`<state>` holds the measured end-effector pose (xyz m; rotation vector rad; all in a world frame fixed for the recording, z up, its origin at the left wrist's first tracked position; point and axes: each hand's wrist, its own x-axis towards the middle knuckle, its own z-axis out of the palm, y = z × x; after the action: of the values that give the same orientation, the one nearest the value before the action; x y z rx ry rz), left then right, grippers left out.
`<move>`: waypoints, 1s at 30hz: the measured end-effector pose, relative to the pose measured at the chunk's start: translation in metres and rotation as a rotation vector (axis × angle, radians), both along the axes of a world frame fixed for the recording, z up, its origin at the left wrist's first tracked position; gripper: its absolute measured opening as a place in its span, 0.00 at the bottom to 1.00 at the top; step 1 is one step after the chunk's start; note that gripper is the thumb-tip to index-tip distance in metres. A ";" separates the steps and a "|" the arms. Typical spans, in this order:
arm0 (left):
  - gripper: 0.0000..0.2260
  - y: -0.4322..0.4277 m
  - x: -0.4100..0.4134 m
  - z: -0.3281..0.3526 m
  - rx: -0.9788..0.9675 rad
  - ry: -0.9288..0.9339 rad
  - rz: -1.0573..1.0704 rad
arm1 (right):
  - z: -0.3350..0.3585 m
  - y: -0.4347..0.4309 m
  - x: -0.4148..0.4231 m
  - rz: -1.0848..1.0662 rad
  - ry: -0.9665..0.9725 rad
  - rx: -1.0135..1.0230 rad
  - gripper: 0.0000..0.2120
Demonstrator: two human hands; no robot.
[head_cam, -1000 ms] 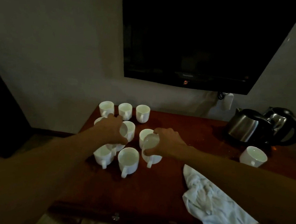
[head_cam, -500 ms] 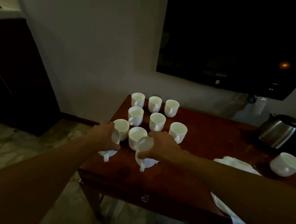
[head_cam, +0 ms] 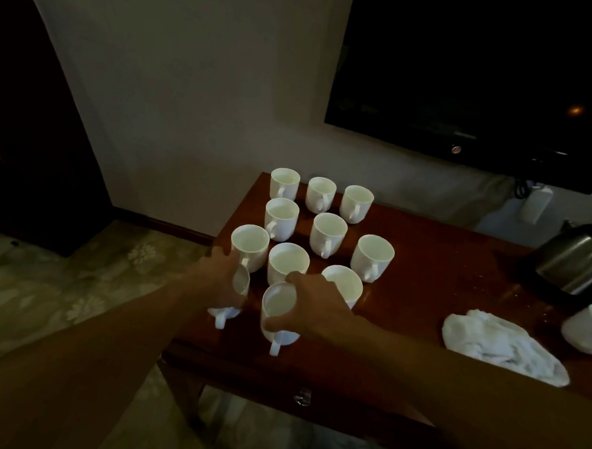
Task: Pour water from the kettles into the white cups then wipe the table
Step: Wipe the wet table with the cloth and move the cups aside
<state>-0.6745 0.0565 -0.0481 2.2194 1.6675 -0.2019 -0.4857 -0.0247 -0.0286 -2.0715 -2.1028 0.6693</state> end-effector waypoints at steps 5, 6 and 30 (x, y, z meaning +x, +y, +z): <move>0.42 0.005 -0.002 -0.015 -0.015 -0.012 -0.019 | -0.014 0.003 -0.004 0.009 -0.008 -0.034 0.32; 0.42 0.007 -0.003 -0.015 -0.024 -0.013 -0.022 | -0.017 0.002 -0.004 0.008 -0.011 -0.029 0.32; 0.38 -0.002 0.079 0.084 0.199 -0.086 -0.088 | 0.063 -0.010 0.092 -0.146 0.017 0.071 0.37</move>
<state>-0.5956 0.0543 0.0360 2.4117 1.6080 0.0394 -0.3941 -0.0348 0.0346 -2.1466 -1.9142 0.5819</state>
